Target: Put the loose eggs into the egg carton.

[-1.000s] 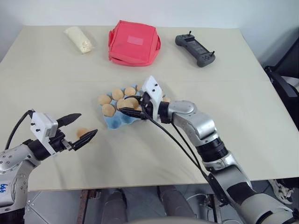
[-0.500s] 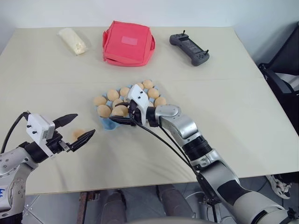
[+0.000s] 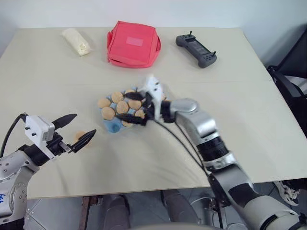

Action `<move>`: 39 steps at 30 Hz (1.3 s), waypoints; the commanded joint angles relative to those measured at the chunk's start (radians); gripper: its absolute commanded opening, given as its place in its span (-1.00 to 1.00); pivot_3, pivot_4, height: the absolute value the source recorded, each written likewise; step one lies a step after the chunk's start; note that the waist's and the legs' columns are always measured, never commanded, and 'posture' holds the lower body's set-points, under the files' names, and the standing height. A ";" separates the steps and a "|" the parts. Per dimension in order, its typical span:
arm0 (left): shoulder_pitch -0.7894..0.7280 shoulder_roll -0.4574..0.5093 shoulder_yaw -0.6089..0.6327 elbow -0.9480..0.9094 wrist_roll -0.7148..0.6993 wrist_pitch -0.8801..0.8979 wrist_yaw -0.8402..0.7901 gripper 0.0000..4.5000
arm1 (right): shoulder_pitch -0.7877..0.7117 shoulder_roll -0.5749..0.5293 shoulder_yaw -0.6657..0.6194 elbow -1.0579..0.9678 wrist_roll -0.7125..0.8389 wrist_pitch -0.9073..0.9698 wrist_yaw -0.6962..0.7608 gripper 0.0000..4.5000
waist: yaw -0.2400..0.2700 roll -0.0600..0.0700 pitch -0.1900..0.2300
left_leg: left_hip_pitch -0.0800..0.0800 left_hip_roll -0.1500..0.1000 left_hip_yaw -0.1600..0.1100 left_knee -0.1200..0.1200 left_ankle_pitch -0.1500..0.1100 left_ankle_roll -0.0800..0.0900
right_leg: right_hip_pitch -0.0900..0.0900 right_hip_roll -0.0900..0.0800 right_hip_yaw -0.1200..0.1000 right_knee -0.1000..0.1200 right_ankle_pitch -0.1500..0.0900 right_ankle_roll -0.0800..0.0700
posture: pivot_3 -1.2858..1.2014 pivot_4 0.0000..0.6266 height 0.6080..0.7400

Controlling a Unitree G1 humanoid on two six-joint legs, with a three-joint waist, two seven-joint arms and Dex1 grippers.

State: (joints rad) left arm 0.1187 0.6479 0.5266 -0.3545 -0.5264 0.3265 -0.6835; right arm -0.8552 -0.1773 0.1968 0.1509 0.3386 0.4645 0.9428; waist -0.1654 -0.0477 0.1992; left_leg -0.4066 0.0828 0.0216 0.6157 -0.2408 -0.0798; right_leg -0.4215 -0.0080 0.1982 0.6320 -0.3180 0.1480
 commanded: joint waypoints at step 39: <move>0.088 -0.336 -0.161 -0.289 0.204 0.290 0.619 1.00 | 0.160 -0.483 -0.075 -0.069 0.117 0.039 0.511 0.99 | 0.000 -0.001 0.000 | 0.002 -0.003 -0.001 0.014 0.001 0.004 | 0.010 0.000 0.004 -0.005 0.001 -0.001 | 0.03 -0.52 1.00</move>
State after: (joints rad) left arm 0.2092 0.2961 0.3708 -0.6434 -0.3333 0.6406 -0.0475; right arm -0.6970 -0.6454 0.1495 0.1196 0.4323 0.5010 1.4575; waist -0.1655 -0.0483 0.1995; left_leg -0.4048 0.0801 0.0203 0.6292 -0.2404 -0.0756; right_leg -0.4114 -0.0079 0.2018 0.6271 -0.3165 0.1475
